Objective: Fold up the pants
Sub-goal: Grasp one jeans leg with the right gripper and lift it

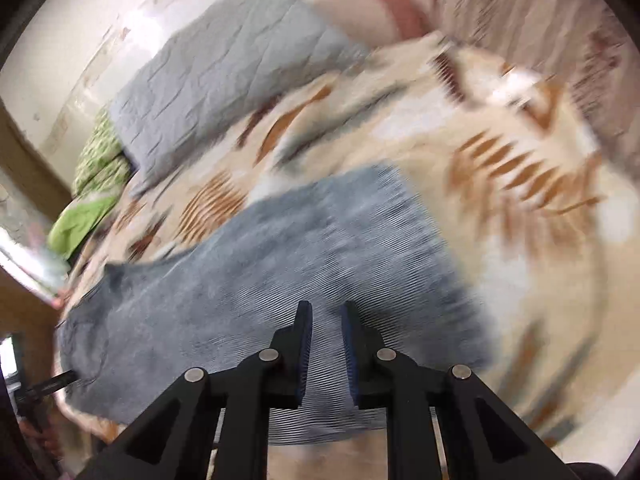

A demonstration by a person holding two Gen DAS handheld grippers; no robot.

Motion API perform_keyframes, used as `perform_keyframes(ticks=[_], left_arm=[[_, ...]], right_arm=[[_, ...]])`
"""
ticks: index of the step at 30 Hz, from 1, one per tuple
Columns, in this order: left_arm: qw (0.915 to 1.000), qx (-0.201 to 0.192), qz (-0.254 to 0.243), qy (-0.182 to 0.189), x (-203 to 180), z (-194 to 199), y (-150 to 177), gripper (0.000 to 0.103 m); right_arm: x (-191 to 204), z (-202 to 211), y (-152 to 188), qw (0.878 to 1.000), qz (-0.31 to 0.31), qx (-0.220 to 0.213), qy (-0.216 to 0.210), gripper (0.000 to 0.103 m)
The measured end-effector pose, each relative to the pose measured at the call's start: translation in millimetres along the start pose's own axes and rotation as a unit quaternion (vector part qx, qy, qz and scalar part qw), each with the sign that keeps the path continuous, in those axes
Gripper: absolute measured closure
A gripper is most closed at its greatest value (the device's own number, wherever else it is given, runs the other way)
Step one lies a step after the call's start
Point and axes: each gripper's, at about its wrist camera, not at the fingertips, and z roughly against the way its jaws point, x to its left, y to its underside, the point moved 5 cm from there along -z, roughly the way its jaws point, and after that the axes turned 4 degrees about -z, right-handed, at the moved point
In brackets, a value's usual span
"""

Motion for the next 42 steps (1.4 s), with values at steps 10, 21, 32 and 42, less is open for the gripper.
perform_keyframes(ticks=[10, 21, 32, 42], left_arm=[[0.9957, -0.017, -0.082, 0.038, -70, 23, 5, 0.0], [0.9947, 0.035, -0.087, 0.042, -86, -7, 22, 0.0], [0.9886, -0.012, -0.127, 0.081, -115, 44, 36, 0.0], [0.9793, -0.02, -0.17, 0.108, -154, 44, 30, 0.0]], right_arm=[[15, -14, -43, 0.999, 0.006, -0.005, -0.043, 0.084], [8, -80, -62, 0.998, 0.043, 0.048, 0.017, 0.085], [-22, 5, -69, 0.996, -0.046, -0.029, -0.072, 0.085], [-50, 44, 5, 0.983, -0.101, 0.051, -0.146, 0.079]])
